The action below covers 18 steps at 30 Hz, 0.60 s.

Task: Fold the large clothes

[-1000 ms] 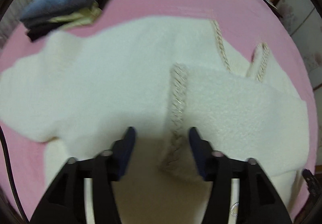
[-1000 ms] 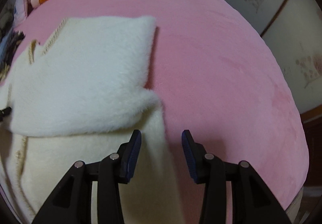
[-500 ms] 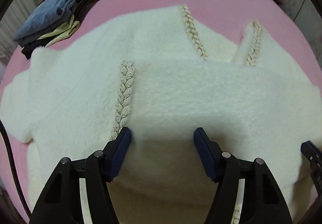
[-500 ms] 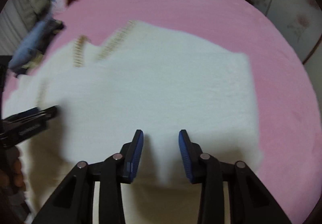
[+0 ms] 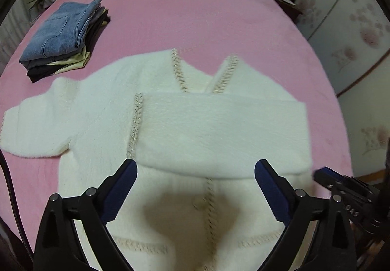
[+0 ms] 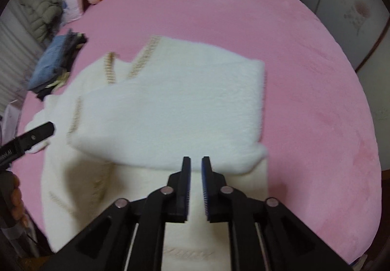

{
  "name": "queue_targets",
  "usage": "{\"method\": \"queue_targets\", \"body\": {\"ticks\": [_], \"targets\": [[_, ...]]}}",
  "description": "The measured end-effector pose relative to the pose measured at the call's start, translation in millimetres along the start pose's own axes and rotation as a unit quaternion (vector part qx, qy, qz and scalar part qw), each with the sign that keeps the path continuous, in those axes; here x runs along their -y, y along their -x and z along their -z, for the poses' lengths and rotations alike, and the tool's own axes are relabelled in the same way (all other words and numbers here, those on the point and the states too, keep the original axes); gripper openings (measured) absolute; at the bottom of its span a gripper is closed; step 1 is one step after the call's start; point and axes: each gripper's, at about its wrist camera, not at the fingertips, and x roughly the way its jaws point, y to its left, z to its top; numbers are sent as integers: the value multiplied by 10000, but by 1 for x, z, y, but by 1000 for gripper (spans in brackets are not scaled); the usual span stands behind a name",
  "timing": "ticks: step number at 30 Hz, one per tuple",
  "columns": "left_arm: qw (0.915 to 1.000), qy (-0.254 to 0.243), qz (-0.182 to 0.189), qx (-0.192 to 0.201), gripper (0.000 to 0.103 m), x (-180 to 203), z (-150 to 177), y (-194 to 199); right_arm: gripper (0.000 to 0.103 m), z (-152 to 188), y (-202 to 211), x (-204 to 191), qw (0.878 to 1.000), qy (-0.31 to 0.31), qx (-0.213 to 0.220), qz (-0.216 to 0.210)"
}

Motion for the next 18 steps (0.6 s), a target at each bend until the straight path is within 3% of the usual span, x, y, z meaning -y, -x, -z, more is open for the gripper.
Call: {"method": "queue_targets", "body": {"ticks": [2,9,12,14,18], "targets": [[9999,29,140,25,102,5,7,26,40,3,20,-15,9998,81,20,-167],[9960,731,350,387,102,-29,22,112,42,15,89,-65,9964,590,305,-521],[9932,975,295,565,102,-52,29,147,43,19,103,-84,9941,622,364,-809],[9915,1100,272,646,102,-70,33,164,50,21,109,-99,9925,655,385,-957],[9866,1307,259,944,102,-114,42,195,51,24,119,-136,9893,770,509,-1130]]}}
